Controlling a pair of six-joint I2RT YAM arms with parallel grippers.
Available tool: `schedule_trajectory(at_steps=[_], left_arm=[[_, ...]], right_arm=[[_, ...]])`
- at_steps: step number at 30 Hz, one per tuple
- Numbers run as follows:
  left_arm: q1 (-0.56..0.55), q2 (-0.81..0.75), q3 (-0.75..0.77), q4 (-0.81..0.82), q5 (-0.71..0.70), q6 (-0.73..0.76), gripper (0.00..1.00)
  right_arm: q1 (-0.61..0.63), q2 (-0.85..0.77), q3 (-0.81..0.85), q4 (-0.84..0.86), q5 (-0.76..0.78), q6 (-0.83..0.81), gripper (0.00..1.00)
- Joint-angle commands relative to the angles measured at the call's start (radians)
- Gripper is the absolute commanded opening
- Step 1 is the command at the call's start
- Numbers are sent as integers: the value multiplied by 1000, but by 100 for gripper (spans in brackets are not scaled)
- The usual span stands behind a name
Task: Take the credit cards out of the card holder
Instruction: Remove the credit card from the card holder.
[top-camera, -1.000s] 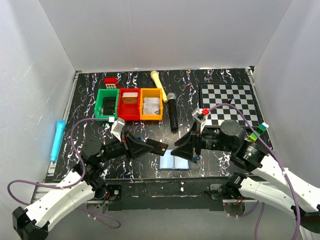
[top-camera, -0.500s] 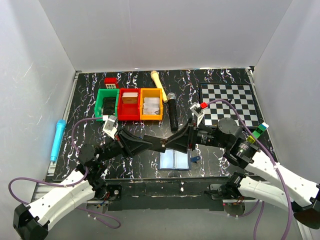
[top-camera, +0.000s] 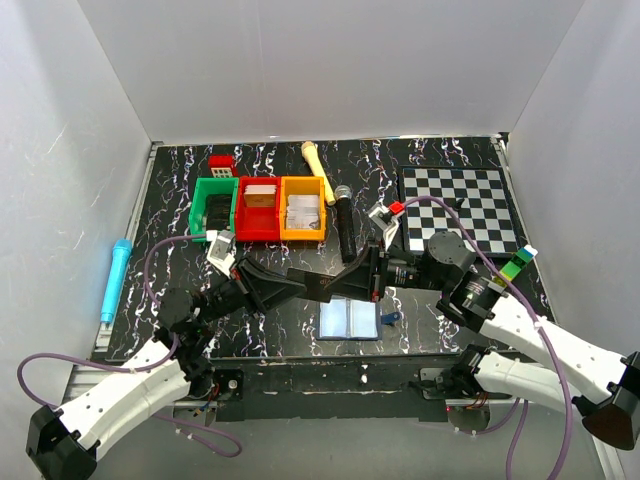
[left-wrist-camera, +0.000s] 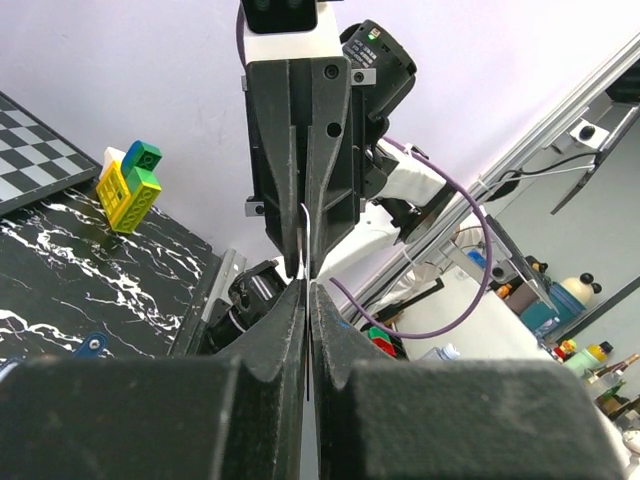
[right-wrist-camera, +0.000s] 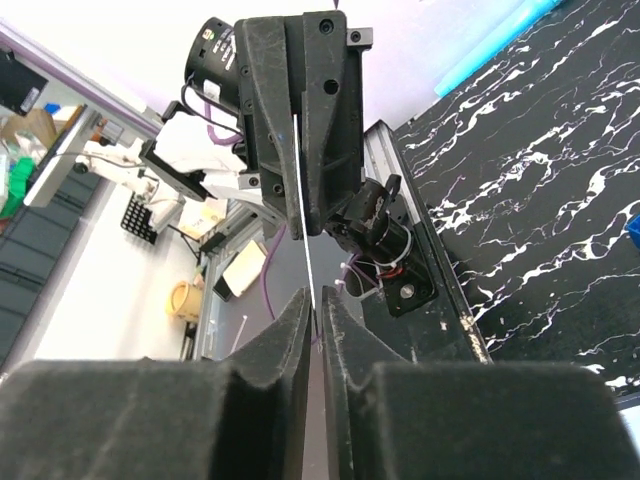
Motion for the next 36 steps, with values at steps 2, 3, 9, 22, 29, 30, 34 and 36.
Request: schedule_trajectory(at_steps=[2, 3, 9, 22, 29, 30, 34, 36], left_arm=[[4, -6, 23, -58, -6, 34, 4], [4, -15, 49, -136, -3, 69, 26], [102, -32, 335, -746, -43, 432, 94], [112, 374, 796, -1301, 356, 1002, 31], [28, 445, 826, -1332, 333, 1097, 51], [5, 456, 829, -1336, 318, 1105, 51], [-55, 506, 840, -1349, 299, 1118, 47], [-71, 523, 844, -1349, 294, 1123, 44]], right_arm=[[-1, 6, 24, 74, -47, 10, 1], [-1, -1, 27, 54, -42, 0, 1], [-35, -51, 67, -222, -42, -149, 1], [-35, 12, 190, -613, -119, -459, 1], [-33, 30, 190, -598, -165, -465, 1], [-33, 33, 190, -592, -166, -464, 1], [-29, 48, 197, -577, -174, -462, 1], [-29, 58, 202, -573, -174, -461, 1]])
